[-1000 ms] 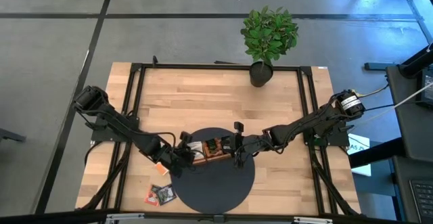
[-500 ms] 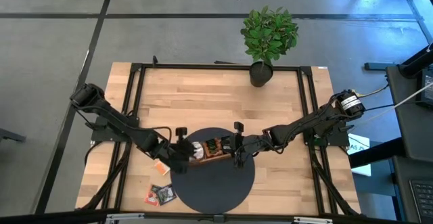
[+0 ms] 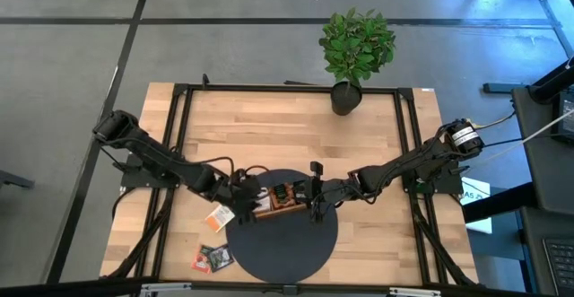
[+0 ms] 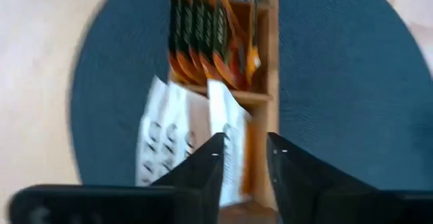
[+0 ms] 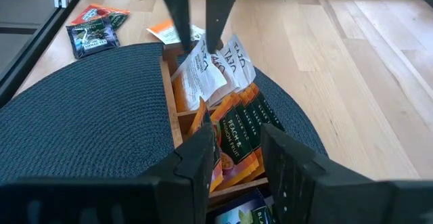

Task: Pick & Place Tea
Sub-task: Put the white orange tea bag into the left section of the wooden organizer

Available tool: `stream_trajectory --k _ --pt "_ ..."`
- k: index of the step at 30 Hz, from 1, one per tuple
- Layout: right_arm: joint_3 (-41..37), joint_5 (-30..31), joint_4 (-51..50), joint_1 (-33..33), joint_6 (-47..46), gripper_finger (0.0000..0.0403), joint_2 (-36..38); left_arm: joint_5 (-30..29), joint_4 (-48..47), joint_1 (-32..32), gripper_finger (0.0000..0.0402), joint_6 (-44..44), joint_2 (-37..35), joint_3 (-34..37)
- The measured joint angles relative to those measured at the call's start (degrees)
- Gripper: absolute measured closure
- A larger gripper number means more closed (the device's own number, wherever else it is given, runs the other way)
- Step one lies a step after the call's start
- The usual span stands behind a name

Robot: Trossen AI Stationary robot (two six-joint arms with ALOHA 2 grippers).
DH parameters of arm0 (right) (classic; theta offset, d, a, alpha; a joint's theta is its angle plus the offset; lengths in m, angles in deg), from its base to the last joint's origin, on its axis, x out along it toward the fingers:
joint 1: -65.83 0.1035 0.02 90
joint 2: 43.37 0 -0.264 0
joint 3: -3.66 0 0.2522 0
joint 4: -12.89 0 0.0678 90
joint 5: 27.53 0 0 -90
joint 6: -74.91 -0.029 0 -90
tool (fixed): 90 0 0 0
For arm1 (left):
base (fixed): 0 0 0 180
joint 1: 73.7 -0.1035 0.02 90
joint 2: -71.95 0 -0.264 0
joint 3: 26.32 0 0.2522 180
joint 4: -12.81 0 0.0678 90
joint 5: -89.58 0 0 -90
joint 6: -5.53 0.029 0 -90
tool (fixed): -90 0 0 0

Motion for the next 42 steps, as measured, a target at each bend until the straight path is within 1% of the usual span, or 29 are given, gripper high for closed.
stream_trajectory --k 2,6,8,12,18,23,29,36,39,42 --pt "0.0 0.0 0.0 0.0 0.0 0.0276 0.0 1.8 0.0 -0.6 0.0272 -1.7 0.0 0.0" --pt "0.0 0.0 0.0 0.0 0.0 0.0276 0.0 0.4 -0.2 -1.2 0.0229 -2.5 0.0 0.0" --pt "0.0 0.0 0.0 0.0 0.0 0.0276 0.0 0.3 -0.4 -1.3 0.0215 -1.6 0.0 0.0" --pt "0.0 0.0 -0.3 0.0 0.0 0.0276 0.0 2.7 -0.5 -1.2 0.0201 -1.3 0.5 0.0" --pt "0.0 0.0 -0.6 0.0 0.0 0.0276 0.0 3.1 -0.3 -1.2 0.0196 -2.2 2.5 0.0" --pt "0.0 0.0 -0.6 0.0 0.0 0.0276 0.0 3.4 -0.2 -1.2 0.0196 -2.1 2.5 0.0" --pt "0.0 0.0 -0.6 0.0 0.0 0.0276 0.0 3.1 -0.2 -0.5 0.0196 0.1 2.5 0.0" --pt "0.0 -0.1 -0.6 0.0 0.0 0.0276 0.0 2.8 -0.2 -0.7 0.0197 -1.1 2.5 0.0" --pt "0.0 -0.1 -0.6 0.0 0.0 0.0276 0.0 4.0 -0.2 -0.7 0.0205 -1.1 2.5 0.0" --pt "0.0 -0.1 -0.6 0.0 0.0 0.0276 0.0 4.4 -0.2 -0.7 0.0228 -1.2 2.5 0.0"
